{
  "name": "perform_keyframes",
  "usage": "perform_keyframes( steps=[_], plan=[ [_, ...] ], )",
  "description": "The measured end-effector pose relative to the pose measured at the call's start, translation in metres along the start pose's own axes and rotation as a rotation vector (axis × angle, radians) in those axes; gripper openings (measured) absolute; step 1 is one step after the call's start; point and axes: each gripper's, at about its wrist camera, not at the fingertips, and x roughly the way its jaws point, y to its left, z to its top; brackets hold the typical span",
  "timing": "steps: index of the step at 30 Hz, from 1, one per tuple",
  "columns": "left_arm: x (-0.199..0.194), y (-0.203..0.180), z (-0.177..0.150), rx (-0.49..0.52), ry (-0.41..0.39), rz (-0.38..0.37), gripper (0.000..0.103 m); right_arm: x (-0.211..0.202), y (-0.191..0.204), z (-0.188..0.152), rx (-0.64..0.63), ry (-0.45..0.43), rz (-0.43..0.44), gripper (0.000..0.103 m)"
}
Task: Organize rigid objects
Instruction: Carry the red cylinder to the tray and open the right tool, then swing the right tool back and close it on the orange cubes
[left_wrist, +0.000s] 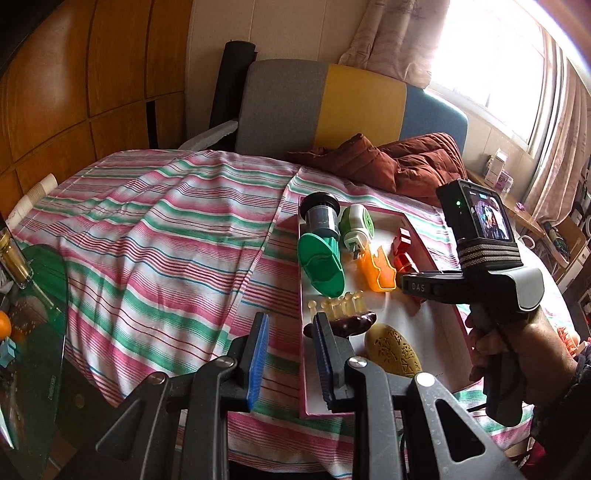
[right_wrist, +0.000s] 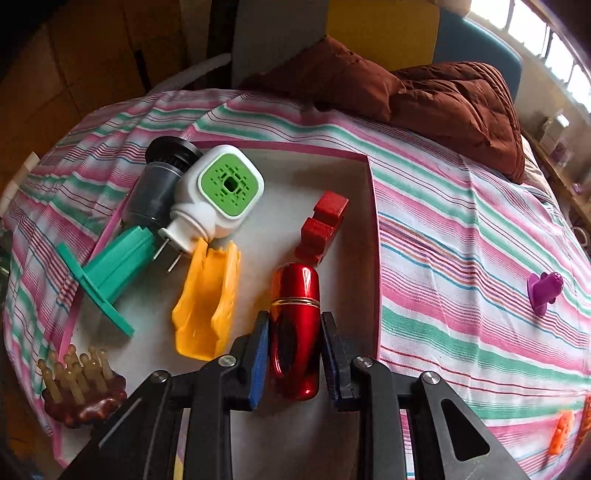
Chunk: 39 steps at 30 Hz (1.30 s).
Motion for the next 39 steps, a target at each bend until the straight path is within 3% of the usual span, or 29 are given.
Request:
perform_keyframes(
  steps=[23, 28, 39],
  plan=[
    [-0.010, -0.015, 0.002, 0.041, -0.008, 0.006, 0.024, -0.042, -0.017, -0.015, 0.022, -0.120, 0.020, 0.036],
    [-0.010, -0.020, 0.003, 0.053, -0.008, 0.003, 0.024, -0.058, -0.030, -0.022, 0.047, -0.154, 0.030, 0.046],
    [-0.010, -0.034, 0.004, 0.091, -0.011, -0.004, 0.024, -0.092, -0.088, -0.042, 0.122, -0.198, -0.005, 0.051]
  ],
)
